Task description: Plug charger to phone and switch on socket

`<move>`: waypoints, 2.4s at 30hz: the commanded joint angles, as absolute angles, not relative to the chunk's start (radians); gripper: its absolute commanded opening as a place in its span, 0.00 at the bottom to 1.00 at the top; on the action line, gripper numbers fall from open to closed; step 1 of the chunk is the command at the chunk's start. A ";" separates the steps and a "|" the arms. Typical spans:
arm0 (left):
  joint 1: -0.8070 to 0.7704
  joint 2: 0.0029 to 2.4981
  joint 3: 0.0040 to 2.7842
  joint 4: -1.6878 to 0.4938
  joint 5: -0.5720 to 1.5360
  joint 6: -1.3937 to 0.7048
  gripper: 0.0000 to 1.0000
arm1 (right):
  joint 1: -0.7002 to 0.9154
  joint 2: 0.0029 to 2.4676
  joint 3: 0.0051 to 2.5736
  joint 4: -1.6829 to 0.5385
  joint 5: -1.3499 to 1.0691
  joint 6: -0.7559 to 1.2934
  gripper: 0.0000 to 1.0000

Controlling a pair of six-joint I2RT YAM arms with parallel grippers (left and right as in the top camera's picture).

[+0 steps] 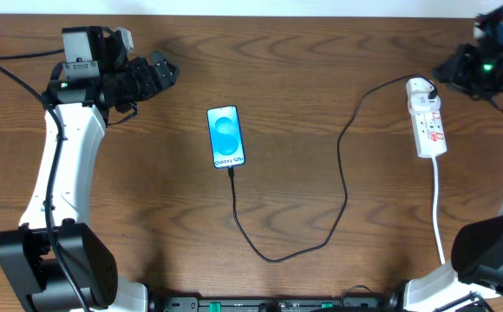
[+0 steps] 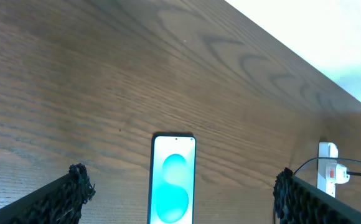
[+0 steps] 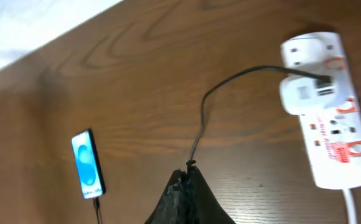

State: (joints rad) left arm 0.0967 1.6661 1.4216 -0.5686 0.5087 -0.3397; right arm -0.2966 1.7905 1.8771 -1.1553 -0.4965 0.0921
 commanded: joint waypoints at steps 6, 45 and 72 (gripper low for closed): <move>0.102 1.666 1.424 -0.568 0.495 -0.334 0.95 | -0.155 1.784 1.887 -1.204 -0.414 0.027 0.06; 0.102 1.666 1.424 -0.568 0.495 -0.334 0.95 | 0.194 1.365 1.887 -1.388 -0.229 0.009 0.99; 0.102 1.666 1.424 -0.568 0.495 -0.334 0.96 | 0.072 0.929 1.507 -1.037 0.003 -0.266 0.99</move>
